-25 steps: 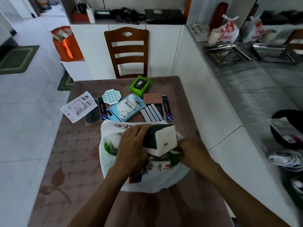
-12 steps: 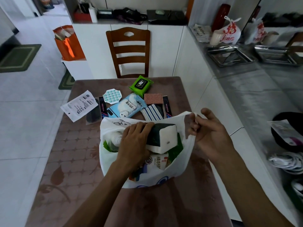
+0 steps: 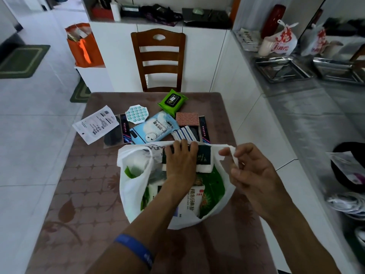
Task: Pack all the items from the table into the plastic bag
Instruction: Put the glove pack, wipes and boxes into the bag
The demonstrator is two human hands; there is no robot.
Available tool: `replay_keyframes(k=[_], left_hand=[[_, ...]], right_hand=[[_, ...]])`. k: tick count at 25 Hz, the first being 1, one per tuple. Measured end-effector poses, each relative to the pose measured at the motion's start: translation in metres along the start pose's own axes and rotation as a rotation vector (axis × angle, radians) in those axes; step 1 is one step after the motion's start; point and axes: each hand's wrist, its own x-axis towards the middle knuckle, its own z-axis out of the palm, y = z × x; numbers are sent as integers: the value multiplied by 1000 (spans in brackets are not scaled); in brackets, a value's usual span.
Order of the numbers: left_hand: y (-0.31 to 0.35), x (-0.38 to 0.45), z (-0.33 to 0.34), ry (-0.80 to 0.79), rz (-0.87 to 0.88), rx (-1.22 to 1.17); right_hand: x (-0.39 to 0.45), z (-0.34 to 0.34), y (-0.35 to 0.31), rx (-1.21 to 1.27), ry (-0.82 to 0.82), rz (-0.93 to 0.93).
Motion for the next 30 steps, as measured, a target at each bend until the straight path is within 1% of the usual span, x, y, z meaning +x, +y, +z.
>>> replay_keyframes(k=[2, 3, 4, 5, 6, 7, 8, 9, 10, 11, 13, 14, 15, 16, 18, 20, 23, 25, 27, 30], left_hand=[[-7, -6, -3, -17, 41, -102], [-13, -18, -8, 19, 53, -157], [-20, -36, -13, 101, 36, -210], [-30, -55, -17, 213, -18, -238], [-42, -75, -19, 290, -122, -239], [-53, -95, -17, 318, -258, -243], [-64, -110, -15, 288, -381, -280], [-73, -118, -13, 242, -449, -349], [-81, -120, -16, 260, -501, -457], [-88, -117, -22, 289, -549, -626], [-101, -106, -44, 327, -712, -1092], [-107, -103, -60, 354, -758, -1294], [-111, -103, -74, 377, -768, -1420], [-112, -103, -86, 389, -760, -1478], [-114, -104, -101, 397, -745, -1494], [-122, -105, -101, 344, -748, -1513], [-135, -107, -89, 205, -760, -1487], [-136, -107, -84, 173, -724, -1479], [-135, -108, -82, 153, -676, -1429], [-137, -110, -78, 141, -629, -1332]], right_hand=[[6, -1, 0, -77, 12, 1], [8, -1, -1, -120, 42, 15], [11, -1, -1, -145, 84, 24], [13, -1, 0, -149, 124, 29], [14, -1, 0, -142, 154, 29], [14, 0, -1, -135, 170, 25], [14, 2, -2, -138, 180, 19], [14, 5, -2, -154, 186, 16], [15, 8, -2, -180, 195, 12], [16, 12, -3, -207, 207, 8], [16, 21, -5, -213, 233, 11], [15, 25, -9, -193, 249, 4], [13, 29, -13, -167, 268, -10], [10, 31, -19, -133, 286, -32], [4, 36, -27, -76, 303, -73], [2, 38, -23, -150, 337, -80], [6, 38, -8, -301, 461, 12], [12, 35, -7, -364, 519, 70], [15, 32, -7, -549, 520, 135], [16, 37, -9, -1000, 483, 205]])
